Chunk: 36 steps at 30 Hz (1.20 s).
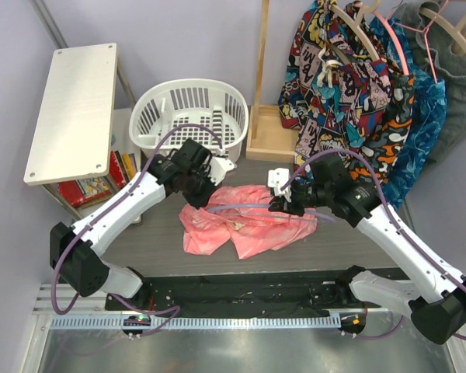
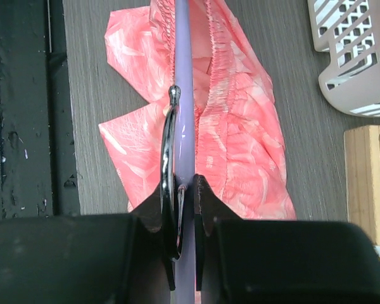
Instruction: Place the shorts on the hanger
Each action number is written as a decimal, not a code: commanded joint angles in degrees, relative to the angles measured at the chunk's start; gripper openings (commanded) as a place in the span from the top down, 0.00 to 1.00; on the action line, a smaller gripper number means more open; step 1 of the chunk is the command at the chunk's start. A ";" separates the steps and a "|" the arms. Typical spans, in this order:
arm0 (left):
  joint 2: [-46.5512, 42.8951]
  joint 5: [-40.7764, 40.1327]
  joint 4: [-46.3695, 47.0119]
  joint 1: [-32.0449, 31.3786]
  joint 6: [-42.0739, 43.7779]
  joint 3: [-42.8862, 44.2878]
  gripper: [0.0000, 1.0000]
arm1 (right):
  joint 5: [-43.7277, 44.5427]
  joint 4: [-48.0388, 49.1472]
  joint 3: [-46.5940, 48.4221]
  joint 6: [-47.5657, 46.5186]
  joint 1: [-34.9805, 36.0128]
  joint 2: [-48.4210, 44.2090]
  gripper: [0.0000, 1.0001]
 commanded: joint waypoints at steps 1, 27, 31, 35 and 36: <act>-0.35 3.46 -1.88 -0.08 -2.59 2.82 1.00 | -4.07 8.96 -1.14 0.25 0.18 0.89 0.99; 3.25 13.58 2.16 -1.39 -11.65 8.97 1.00 | -8.90 31.92 -5.45 10.27 0.71 11.35 0.99; 4.22 12.44 3.38 -1.31 -12.36 9.94 1.00 | -10.57 31.57 -6.15 10.36 1.33 10.83 0.99; 2.21 13.31 2.60 0.36 -8.76 10.73 0.70 | -10.48 31.22 -7.21 9.48 1.24 9.51 0.99; 1.16 14.27 3.21 2.80 -8.32 10.30 0.61 | -10.48 31.13 -7.38 9.39 1.24 8.99 0.99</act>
